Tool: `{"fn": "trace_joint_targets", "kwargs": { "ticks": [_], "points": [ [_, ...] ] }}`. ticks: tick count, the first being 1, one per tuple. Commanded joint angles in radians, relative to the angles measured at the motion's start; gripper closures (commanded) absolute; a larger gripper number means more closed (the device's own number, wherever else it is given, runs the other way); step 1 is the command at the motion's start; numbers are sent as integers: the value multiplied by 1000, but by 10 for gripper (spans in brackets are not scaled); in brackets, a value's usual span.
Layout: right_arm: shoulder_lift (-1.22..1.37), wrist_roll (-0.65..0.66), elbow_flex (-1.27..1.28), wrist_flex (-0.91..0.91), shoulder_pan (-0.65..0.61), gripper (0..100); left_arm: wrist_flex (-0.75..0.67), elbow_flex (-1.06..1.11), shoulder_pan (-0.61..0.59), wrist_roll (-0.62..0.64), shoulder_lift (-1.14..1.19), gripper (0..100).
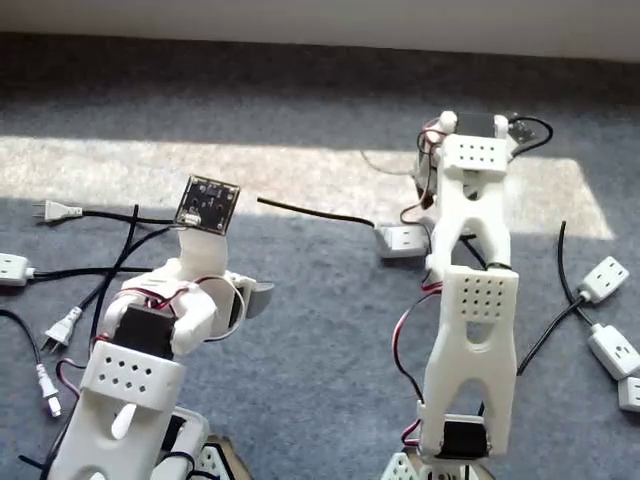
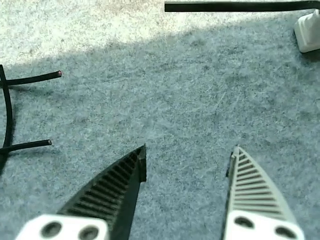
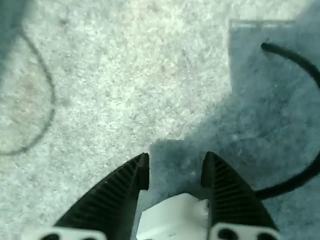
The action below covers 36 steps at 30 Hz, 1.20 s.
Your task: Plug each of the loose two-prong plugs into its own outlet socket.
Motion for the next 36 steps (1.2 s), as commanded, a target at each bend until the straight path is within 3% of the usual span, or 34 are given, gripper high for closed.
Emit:
{"fn": "trace_joint_targets", "kwargs": {
  "ticks": [1,6,10,15,22,29,32,36],
  "points": [
    [-35,-21,-5,41,-45,817,-80,45,-4,8,-13,733],
    [-84,-28,73,39,-84,820,-157,104,-5,6,-13,733],
    [-73,-129,82,38,-70,820,-155,104,-7,6,-13,733],
    [-61,-132,82,39,-61,820,-155,104,-4,6,-13,733],
    [-90,-3,76,41,-128,818,-170,128,-4,6,-13,733],
    [-395,87,266,41,-145,818,-224,162,-5,6,-13,733],
    [-522,209,369,39,-114,818,-224,162,-8,6,-13,733],
    [-596,632,469,38,-61,818,-222,163,-8,6,-13,733]
  ]
}}
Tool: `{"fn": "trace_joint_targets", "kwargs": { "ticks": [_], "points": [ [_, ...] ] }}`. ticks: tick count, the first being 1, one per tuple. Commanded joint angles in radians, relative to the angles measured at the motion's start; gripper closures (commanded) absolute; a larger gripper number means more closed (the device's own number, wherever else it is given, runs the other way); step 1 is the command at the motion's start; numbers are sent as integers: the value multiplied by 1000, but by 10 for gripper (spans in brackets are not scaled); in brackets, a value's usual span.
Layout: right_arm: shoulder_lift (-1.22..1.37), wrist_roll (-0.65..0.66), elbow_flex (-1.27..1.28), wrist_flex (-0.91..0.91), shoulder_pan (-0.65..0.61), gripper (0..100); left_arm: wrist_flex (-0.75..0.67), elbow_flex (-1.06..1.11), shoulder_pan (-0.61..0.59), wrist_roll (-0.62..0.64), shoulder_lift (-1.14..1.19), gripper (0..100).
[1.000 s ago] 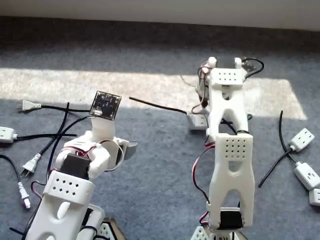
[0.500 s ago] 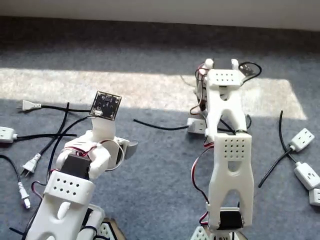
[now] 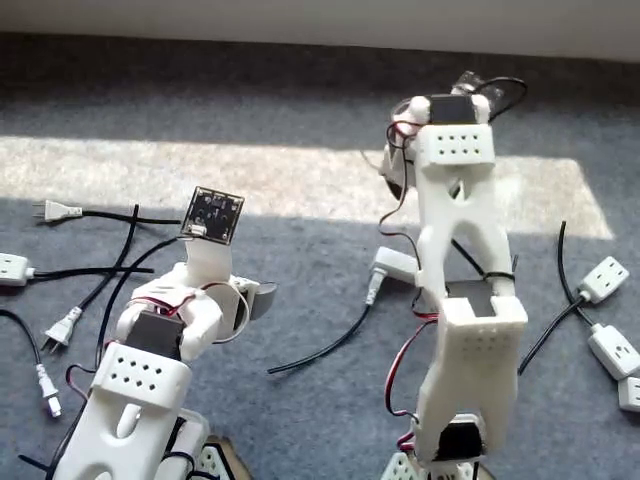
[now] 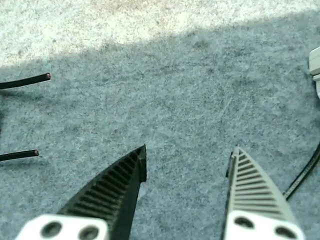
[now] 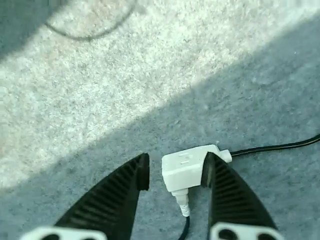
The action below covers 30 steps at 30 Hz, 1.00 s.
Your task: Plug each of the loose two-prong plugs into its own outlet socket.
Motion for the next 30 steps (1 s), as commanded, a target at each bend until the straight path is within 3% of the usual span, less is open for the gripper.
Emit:
{"fn": "trace_joint_targets", "kwargs": {
  "ticks": [1,6,9,11,23,30],
  "points": [
    [-99,440,62,38,58,818,-17,-1,-8,6,-13,733],
    [-99,1036,240,38,94,818,-18,2,-8,6,-13,733],
    [-101,1269,314,38,110,818,-34,13,-5,5,-13,733],
    [-105,1353,334,38,110,818,-43,19,-8,5,-13,733],
    [-102,1491,504,33,-79,818,-100,51,-4,5,-13,733],
    [-99,1459,547,-168,-67,822,-100,51,-8,5,-13,733]
  ]
}}
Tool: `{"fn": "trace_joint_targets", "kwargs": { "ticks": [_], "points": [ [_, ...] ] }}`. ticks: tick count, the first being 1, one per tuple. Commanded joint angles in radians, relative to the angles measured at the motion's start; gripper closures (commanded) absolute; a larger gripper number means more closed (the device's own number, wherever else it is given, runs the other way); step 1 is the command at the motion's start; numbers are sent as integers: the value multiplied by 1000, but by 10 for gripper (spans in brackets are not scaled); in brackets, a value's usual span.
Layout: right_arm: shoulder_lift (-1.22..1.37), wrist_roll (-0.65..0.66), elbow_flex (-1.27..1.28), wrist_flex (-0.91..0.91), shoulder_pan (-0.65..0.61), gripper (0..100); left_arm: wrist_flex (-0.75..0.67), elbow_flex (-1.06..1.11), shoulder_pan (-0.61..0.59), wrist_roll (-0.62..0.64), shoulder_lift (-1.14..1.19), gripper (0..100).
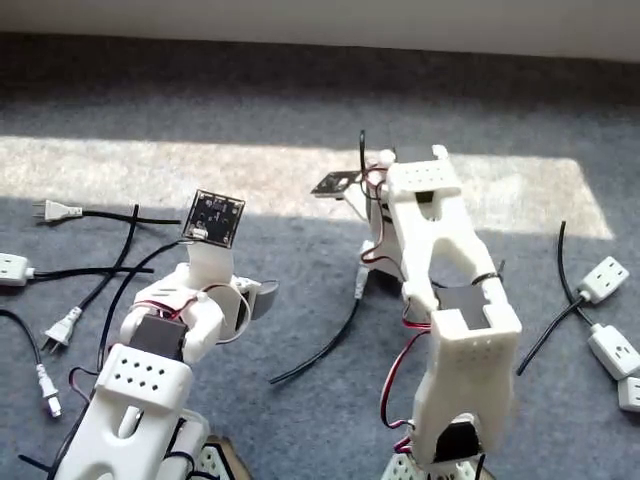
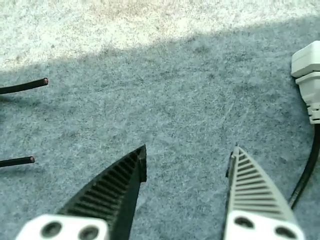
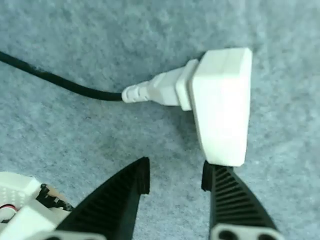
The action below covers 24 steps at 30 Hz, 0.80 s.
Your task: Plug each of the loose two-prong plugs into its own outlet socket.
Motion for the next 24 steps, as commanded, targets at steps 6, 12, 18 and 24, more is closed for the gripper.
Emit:
{"fn": "trace_joint_targets", "kwargs": {
  "ticks": [6,12,18,24],
  "points": [
    [-58,-78,15,-173,58,981,-14,-5,-8,5,-13,733],
    [-58,-112,15,-343,145,992,-14,-5,-10,5,-13,733],
    [-58,-322,15,-639,248,991,-14,-5,-10,5,-13,733],
    [-61,-325,16,-604,214,980,-17,-4,-10,5,-13,733]
  ]
}}
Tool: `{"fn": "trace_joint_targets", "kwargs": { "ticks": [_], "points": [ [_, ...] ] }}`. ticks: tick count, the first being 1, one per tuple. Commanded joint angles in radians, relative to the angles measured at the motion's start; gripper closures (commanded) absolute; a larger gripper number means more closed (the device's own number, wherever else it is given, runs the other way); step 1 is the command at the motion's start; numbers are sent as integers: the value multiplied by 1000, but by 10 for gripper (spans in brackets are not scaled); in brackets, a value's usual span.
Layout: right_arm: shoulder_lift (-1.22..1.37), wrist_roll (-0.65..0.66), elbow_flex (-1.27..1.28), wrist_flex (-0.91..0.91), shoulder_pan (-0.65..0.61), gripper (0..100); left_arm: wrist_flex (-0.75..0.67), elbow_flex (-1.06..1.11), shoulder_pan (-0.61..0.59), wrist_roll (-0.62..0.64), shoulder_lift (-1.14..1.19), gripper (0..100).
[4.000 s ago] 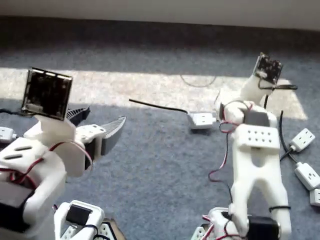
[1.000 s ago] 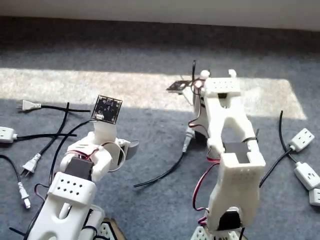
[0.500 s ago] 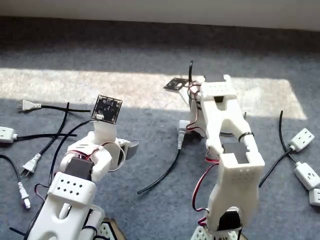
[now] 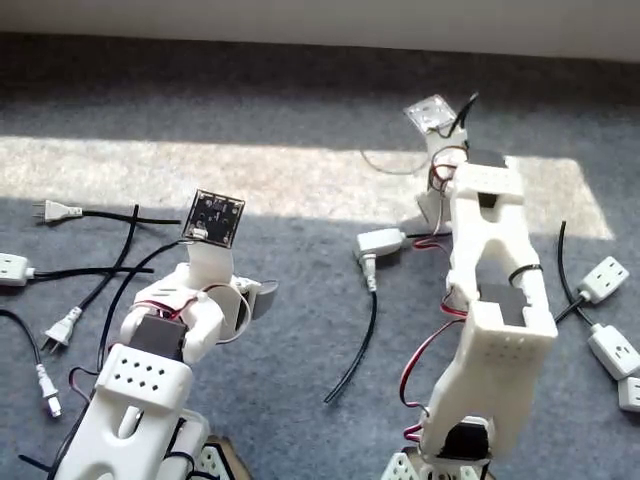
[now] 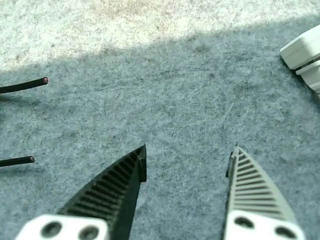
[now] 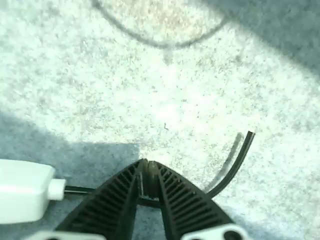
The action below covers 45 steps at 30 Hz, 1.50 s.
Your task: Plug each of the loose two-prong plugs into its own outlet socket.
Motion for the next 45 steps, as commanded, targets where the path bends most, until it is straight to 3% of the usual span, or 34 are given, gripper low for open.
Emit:
{"fn": "trace_joint_targets", "kwargs": {
  "ticks": [1,5,10,15,20,25,33,45],
  "points": [
    [-64,21,-7,73,-33,957,-17,-4,-10,5,-13,733],
    [-71,101,-21,208,-81,803,-18,-4,-8,5,-13,733],
    [-159,344,-33,343,-130,672,-18,-4,-8,5,-13,733],
    [-309,373,-27,383,-183,669,-18,-4,-8,5,-13,733],
    [-346,551,99,384,-217,670,-18,-2,-10,5,-13,733],
    [-346,752,153,384,-156,670,-69,33,-10,3,-13,733],
    [-341,947,162,371,-165,670,-98,50,-5,3,-13,733],
    [-176,979,154,229,-234,670,-98,50,-4,3,-13,733]
  ]
}}
